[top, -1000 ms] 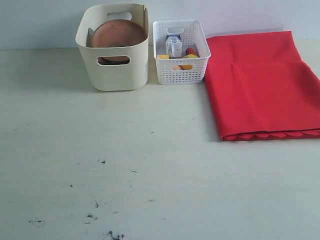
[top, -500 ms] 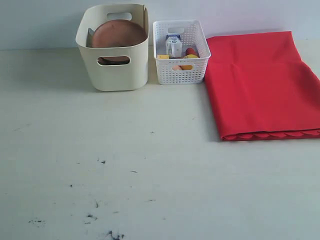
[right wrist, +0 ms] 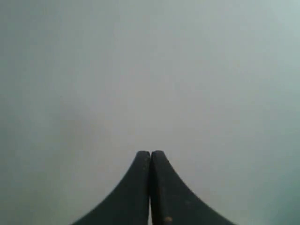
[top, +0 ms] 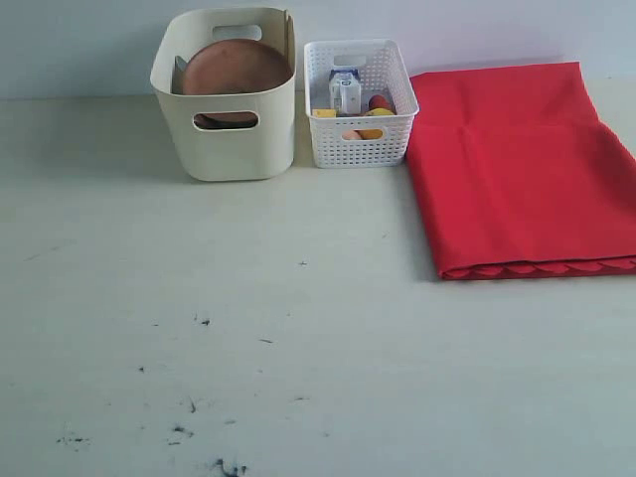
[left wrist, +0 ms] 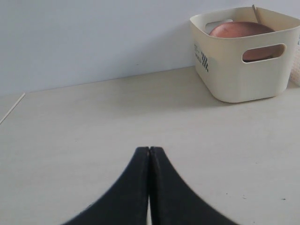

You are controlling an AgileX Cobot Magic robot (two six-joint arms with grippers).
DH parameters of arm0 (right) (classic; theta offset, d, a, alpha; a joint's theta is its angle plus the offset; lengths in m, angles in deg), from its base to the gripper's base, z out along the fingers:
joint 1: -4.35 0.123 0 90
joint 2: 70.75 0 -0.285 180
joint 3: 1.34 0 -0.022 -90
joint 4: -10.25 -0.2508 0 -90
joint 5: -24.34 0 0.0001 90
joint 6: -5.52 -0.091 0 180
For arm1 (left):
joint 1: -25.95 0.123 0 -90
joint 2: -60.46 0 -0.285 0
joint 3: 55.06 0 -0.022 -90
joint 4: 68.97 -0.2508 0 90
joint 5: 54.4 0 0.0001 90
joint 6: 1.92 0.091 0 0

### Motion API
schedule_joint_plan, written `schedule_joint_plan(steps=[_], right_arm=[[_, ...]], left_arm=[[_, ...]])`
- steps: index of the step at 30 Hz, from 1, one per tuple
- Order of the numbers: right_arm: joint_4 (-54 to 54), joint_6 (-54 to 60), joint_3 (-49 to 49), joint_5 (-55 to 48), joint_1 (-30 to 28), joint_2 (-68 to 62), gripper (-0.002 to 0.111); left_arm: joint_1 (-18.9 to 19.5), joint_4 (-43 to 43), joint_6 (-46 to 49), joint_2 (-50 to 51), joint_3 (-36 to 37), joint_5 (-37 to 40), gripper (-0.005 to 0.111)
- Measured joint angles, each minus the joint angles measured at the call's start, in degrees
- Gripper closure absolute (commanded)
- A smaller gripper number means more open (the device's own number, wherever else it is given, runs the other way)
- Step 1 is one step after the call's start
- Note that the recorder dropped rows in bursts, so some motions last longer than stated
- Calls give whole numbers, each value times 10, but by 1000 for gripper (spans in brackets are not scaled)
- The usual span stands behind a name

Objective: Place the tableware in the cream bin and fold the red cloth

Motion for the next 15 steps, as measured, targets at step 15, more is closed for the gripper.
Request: schedule_joint_plan(steps=[15], right_arm=[[-45,50,219,-55,0,128,108]], left_arm=[[0,0,0,0,0,0,107]])
